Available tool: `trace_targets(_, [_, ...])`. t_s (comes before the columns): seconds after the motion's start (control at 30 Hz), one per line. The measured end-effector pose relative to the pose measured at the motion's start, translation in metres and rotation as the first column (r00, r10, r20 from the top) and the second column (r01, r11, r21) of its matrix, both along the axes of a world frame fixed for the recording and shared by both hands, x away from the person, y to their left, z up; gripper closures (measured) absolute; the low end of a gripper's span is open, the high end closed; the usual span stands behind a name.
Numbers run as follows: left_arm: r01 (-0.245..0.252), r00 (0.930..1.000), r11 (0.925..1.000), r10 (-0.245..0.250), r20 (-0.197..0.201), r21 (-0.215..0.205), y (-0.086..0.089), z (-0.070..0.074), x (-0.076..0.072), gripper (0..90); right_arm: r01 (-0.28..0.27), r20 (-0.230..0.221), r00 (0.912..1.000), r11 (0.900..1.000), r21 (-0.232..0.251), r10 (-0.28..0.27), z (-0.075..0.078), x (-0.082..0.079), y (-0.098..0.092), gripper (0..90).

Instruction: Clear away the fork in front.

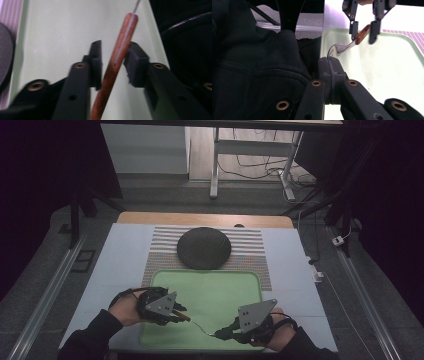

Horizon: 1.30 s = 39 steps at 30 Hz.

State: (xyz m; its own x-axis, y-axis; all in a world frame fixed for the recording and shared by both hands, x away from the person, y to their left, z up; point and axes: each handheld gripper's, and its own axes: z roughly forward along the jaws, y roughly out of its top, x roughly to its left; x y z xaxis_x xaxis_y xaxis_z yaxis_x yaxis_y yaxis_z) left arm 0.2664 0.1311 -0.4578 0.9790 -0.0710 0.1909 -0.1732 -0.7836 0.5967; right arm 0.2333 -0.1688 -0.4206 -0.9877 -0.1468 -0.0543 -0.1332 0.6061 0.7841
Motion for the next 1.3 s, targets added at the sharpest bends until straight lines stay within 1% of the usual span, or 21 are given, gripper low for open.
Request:
trace_targets(0.13, [0.056,0.9984,0.9980,-0.056,-0.005,0.029,-0.002,-0.001,0.000,73.4,-0.013,-0.013,0.9998,1.000,0.007,0.013,0.000,0.001,0.000,90.0])
trace_targets(0.27, [0.127,0.9916,0.9901,-0.128,0.017,0.059,-0.004,-0.003,-0.002,77.9,-0.030,-0.037,0.9988,1.000,-0.006,0.030,-0.002,0.003,0.001,90.0])
trace_targets(0.4, [0.145,0.9891,0.9866,-0.146,0.018,0.075,-0.004,-0.005,-0.003,80.0,-0.003,-0.044,0.9990,1.000,-0.002,0.003,-0.003,0.008,-0.002,86.6])
trace_targets(0.47, [0.118,0.9930,0.9904,-0.118,-0.005,0.071,-0.004,-0.005,-0.002,80.2,0.037,-0.044,0.9983,0.999,0.014,-0.037,-0.004,0.011,-0.004,79.0])
trace_targets(0.53, [0.069,0.9960,0.9958,-0.065,-0.062,0.061,-0.004,-0.004,0.001,80.3,0.069,-0.040,0.9968,0.997,0.015,-0.069,-0.004,0.014,-0.006,74.1])
trace_targets(0.57, [0.069,0.9960,0.9958,-0.065,-0.062,0.061,-0.004,-0.004,0.001,80.3,0.086,-0.037,0.9956,0.996,0.013,-0.086,-0.004,0.014,-0.007,69.9])
trace_targets(0.7, [-0.019,0.9889,0.9981,0.027,-0.146,0.058,-0.003,-0.004,0.006,80.3,0.175,-0.005,0.9845,0.984,0.018,-0.175,-0.006,0.018,-0.010,54.8])
trace_targets(0.77, [-0.066,0.9813,0.9961,0.076,-0.177,0.058,-0.001,-0.004,0.008,80.2,0.234,0.007,0.9723,0.972,0.027,-0.234,-0.008,0.019,-0.012,46.7])
trace_targets(0.83, [-0.132,0.9670,0.9888,0.144,-0.210,0.071,0.002,-0.003,0.010,80.3,0.289,0.029,0.9568,0.957,0.027,-0.289,-0.008,0.020,-0.015,39.8])
trace_targets(0.87, [-0.132,0.9670,0.9888,0.144,-0.210,0.071,0.002,-0.003,0.010,80.2,0.289,0.029,0.9568,0.957,0.027,-0.289,-0.008,0.020,-0.015,39.8])
trace_targets(0.9, [-0.159,0.9592,0.9844,0.172,-0.224,0.075,0.003,-0.002,0.010,80.2,0.344,0.033,0.9381,0.939,0.029,-0.345,-0.008,0.021,-0.018,33.6])
trace_targets(0.93, [-0.182,0.9531,0.9799,0.196,-0.231,0.081,0.004,-0.002,0.010,80.2,0.344,0.033,0.9381,0.939,0.029,-0.345,-0.008,0.021,-0.018,33.6])
trace_targets(0.97, [-0.202,0.9466,0.9756,0.217,-0.238,0.085,0.005,-0.002,0.011,80.3,0.395,0.032,0.9175,0.918,0.033,-0.396,-0.009,0.022,-0.022,27.0])
trace_targets(1.0, [-0.245,0.9324,0.9646,0.262,-0.249,0.097,0.006,-0.003,0.011,80.2,0.413,0.036,0.9093,0.910,0.032,-0.414,-0.010,0.023,-0.024,23.6])
trace_targets(1.03, [-0.245,0.9324,0.9646,0.262,-0.249,0.097,0.006,-0.003,0.011,80.2,0.441,0.038,0.8960,0.897,0.035,-0.442,-0.011,0.022,-0.025,19.2])
trace_targets(1.13, [-0.317,0.9031,0.9418,0.336,-0.268,0.113,0.007,-0.003,0.010,80.2,0.513,0.049,0.8566,0.858,0.027,-0.514,-0.013,0.020,-0.031,14.2])
trace_targets(1.17, [-0.359,0.8810,0.9251,0.380,-0.282,0.123,0.007,-0.004,0.009,80.2,0.530,0.045,0.8465,0.848,0.028,-0.531,-0.013,0.020,-0.033,13.1])
trace_targets(1.2, [-0.359,0.8810,0.9251,0.380,-0.282,0.123,0.007,-0.004,0.009,80.1,0.548,0.041,0.8352,0.836,0.026,-0.548,-0.014,0.019,-0.035,12.6])
trace_targets(1.23, [-0.378,0.8698,0.9167,0.400,-0.289,0.129,0.007,-0.004,0.009,80.2,0.570,0.034,0.8206,0.821,0.023,-0.571,-0.014,0.017,-0.037,11.0])
trace_targets(1.27, [-0.398,0.8576,0.9073,0.420,-0.296,0.136,0.007,-0.005,0.008,80.2,0.570,0.034,0.8206,0.821,0.023,-0.571,-0.014,0.017,-0.037,11.0])
trace_targets(1.3, [-0.417,0.8447,0.8977,0.441,-0.304,0.143,0.007,-0.005,0.007,80.1,0.596,0.022,0.8027,0.803,0.022,-0.596,-0.016,0.015,-0.041,5.8])
